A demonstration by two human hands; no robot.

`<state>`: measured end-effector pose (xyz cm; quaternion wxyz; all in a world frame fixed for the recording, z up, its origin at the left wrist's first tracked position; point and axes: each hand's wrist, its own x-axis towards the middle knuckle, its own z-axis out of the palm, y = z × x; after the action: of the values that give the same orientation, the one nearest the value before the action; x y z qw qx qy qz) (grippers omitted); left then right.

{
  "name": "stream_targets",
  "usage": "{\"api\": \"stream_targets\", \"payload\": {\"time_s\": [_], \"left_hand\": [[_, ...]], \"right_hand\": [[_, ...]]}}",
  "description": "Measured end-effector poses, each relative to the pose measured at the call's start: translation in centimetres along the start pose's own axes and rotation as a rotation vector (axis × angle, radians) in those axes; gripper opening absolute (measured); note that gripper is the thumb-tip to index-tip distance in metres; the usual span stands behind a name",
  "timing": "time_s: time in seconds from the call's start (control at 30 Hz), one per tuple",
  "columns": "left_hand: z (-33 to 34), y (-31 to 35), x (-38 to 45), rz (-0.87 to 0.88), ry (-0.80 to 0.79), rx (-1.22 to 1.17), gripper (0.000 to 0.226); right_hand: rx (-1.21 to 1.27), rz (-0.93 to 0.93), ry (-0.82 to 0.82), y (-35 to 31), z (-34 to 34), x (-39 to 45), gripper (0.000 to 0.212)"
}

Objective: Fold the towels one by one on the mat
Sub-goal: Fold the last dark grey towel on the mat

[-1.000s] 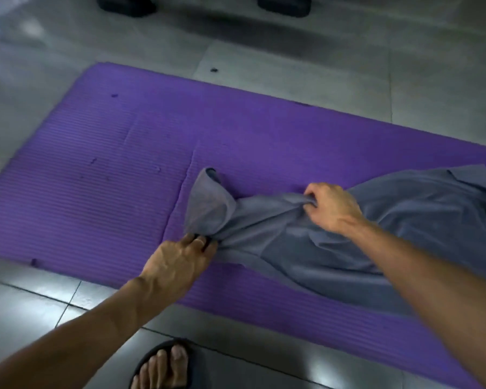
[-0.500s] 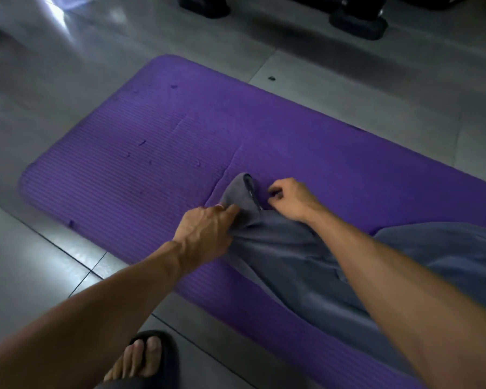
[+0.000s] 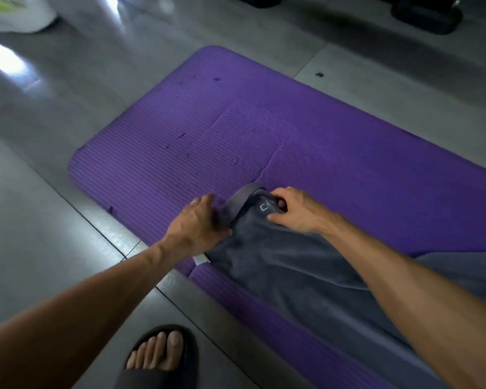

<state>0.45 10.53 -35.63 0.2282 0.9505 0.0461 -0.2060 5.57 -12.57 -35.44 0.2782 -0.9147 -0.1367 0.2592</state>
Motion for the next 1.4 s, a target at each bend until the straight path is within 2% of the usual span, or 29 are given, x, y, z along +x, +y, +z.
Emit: {"api": "stream_targets", "payload": {"time_s": [0.07, 0.13, 0.23, 0.3, 0.33, 0.37, 0.4, 0.43, 0.47, 0.5, 0.57, 0.6, 0.67, 0.73, 0.9, 0.93, 1.0, 1.07, 1.13, 1.2, 1.27, 1.33, 1.4], "left_hand": [[0.0, 0.5, 0.5, 0.079, 0.015, 0.193, 0.045], [0.1, 0.5, 0.4, 0.101, 0.098, 0.131, 0.019], [-0.5, 0.6, 0.5, -0.011, 0.181, -0.261, 0.015], [-1.1, 0.4, 0.8, -0.076, 0.196, -0.398, 0.014], [-1.3, 0.0, 1.1, -0.103, 0.199, -0.384, 0.014], [-1.4, -0.6, 1.4, -0.139, 0.193, -0.318, 0.013], [-1.5, -1.4, 1.5, -0.17, 0.178, -0.22, 0.015], [-1.5, -2.1, 1.4, -0.179, 0.162, -0.119, 0.02], [-1.4, -2.5, 1.2, -0.152, 0.164, -0.046, 0.029], [-1.4, -2.6, 0.8, -0.099, 0.189, -0.005, 0.04], [-1.3, -2.1, 0.3, 0.017, 0.261, 0.058, 0.057], [-1.2, -1.7, 0.3, 0.064, 0.254, 0.109, 0.061], [-0.8, -1.3, 0.7, 0.104, 0.189, 0.176, 0.062], [-0.6, -1.6, 1.3, 0.113, 0.163, 0.152, 0.058], [-1.4, -3.9, 1.8, 0.154, 0.144, -0.064, 0.04], [-1.7, -4.4, 2.1, 0.155, 0.157, -0.101, 0.034], [-2.4, -5.2, 2.9, 0.116, 0.222, -0.198, 0.026], [-3.4, -5.7, 3.7, -0.001, 0.272, -0.342, 0.029], [-4.0, -6.5, 4.1, -0.112, 0.267, -0.445, 0.033], [-4.2, -7.6, 3.7, -0.193, 0.226, -0.452, 0.032], [-4.0, -8.0, 3.0, -0.204, 0.19, -0.327, 0.026], [-3.6, -8.1, 2.6, -0.188, 0.221, -0.216, 0.015], [-3.5, -7.6, 2.7, -0.191, 0.274, -0.205, 0.012]], "right_hand": [[0.019, 0.019, -0.021, -0.7, 0.2, 0.4, 0.011], [0.088, 0.046, 0.027, -1.5, -0.6, 0.8, 0.014], [0.167, -0.025, 0.3, -2.6, -3.2, 1.7, 0.026], [-0.039, -0.242, 0.498, -3.8, -4.4, 2.3, 0.018], [-0.213, -0.366, 0.525, -4.0, -4.6, 2.8, 0.015], [-0.41, -0.439, 0.437, -4.0, -4.3, 3.6, 0.021], [-0.57, -0.449, 0.234, -3.7, -3.8, 4.3, 0.031], [-0.652, -0.382, 0.032, -3.1, -3.2, 5.0, 0.038], [-0.621, -0.292, -0.078, -2.6, -3.0, 5.6, 0.041], [-0.495, -0.235, -0.064, -2.2, -3.1, 6.0, 0.042], [-0.242, -0.159, 0.214, -0.9, -3.9, 7.1, 0.044], [-0.228, -0.085, 0.307, -0.4, -4.4, 7.6, 0.048], [-0.233, 0.093, 0.269, 0.3, -5.0, 8.2, 0.06], [-0.258, 0.169, 0.171, 0.4, -4.6, 8.7, 0.061], [-0.013, 0.099, 0.21, -0.4, -4.5, 10.4, 0.003], [0.047, 0.104, 0.259, -0.8, -4.9, 10.8, 0.005], [0.123, 0.061, 0.46, -1.9, -6.5, 11.7, 0.015], [0.109, -0.037, 0.594, -3.3, -8.2, 12.8, 0.021], [0.064, -0.081, 0.504, -4.3, -9.7, 14.3, 0.022], [-0.047, -0.002, 0.323, -4.3, -10.6, 16.4, 0.019], [-0.156, 0.114, 0.267, -3.5, -11.1, 18.2, 0.025], [-0.196, 0.184, 0.211, -2.9, -10.5, 19.5, 0.039], [-0.218, 0.201, 0.141, -2.4, -9.5, 19.8, 0.036]]}}
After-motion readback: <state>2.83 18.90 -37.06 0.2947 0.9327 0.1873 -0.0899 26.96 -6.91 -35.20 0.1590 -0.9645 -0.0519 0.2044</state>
